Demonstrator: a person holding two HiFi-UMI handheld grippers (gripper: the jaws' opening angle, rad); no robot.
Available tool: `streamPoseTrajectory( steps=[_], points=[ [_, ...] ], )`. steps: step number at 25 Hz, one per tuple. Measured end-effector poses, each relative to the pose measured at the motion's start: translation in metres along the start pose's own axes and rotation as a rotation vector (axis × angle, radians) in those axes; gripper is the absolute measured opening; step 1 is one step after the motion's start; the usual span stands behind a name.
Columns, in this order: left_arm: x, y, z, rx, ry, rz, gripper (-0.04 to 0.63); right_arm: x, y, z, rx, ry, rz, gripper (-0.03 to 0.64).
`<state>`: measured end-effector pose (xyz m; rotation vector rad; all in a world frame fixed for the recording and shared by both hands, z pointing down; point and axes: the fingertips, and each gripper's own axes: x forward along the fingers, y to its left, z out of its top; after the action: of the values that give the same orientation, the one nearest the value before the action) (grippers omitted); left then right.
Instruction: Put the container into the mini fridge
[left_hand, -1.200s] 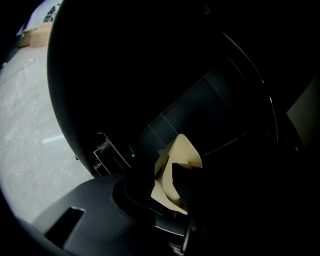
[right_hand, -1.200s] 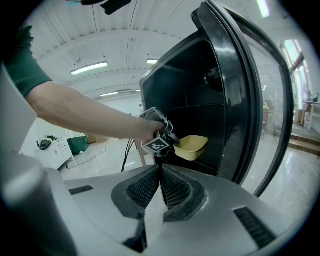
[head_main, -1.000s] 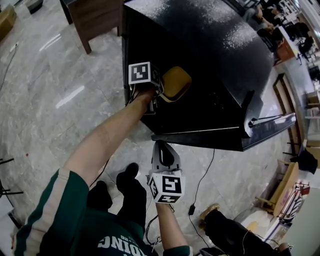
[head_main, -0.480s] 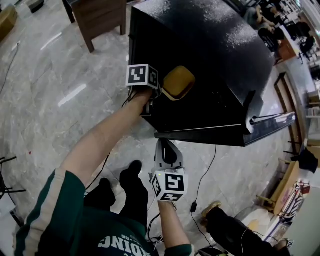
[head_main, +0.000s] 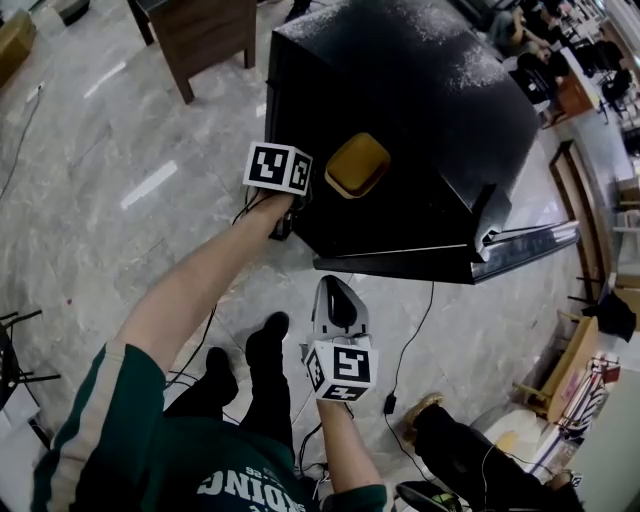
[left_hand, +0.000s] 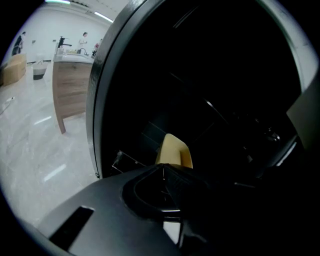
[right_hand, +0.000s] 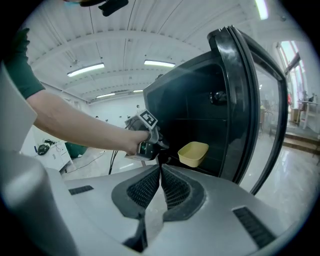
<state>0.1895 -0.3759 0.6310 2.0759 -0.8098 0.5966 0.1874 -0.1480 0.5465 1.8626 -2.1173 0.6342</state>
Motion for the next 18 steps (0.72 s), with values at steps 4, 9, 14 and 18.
streamPoseTrajectory(
  steps=[4,9,14,18],
  points=[
    [-0.021,-0.008,0.009,0.105,-0.034,-0.008,0.014,-0.005,-0.007,0.009,0.016,-0.006,-0.042,0.035],
    [-0.054,-0.025,0.012,0.305,-0.064,0.009,0.014,-0.014,-0.006,0.013,0.046,0.008,-0.079,0.035],
    [-0.094,-0.047,0.005,0.459,-0.085,0.007,0.014,-0.021,0.007,0.019,0.066,0.018,-0.079,0.035],
    [-0.125,-0.063,-0.007,0.492,-0.09,-0.014,0.014,-0.029,0.016,0.031,0.063,0.012,-0.086,0.035]
  ],
)
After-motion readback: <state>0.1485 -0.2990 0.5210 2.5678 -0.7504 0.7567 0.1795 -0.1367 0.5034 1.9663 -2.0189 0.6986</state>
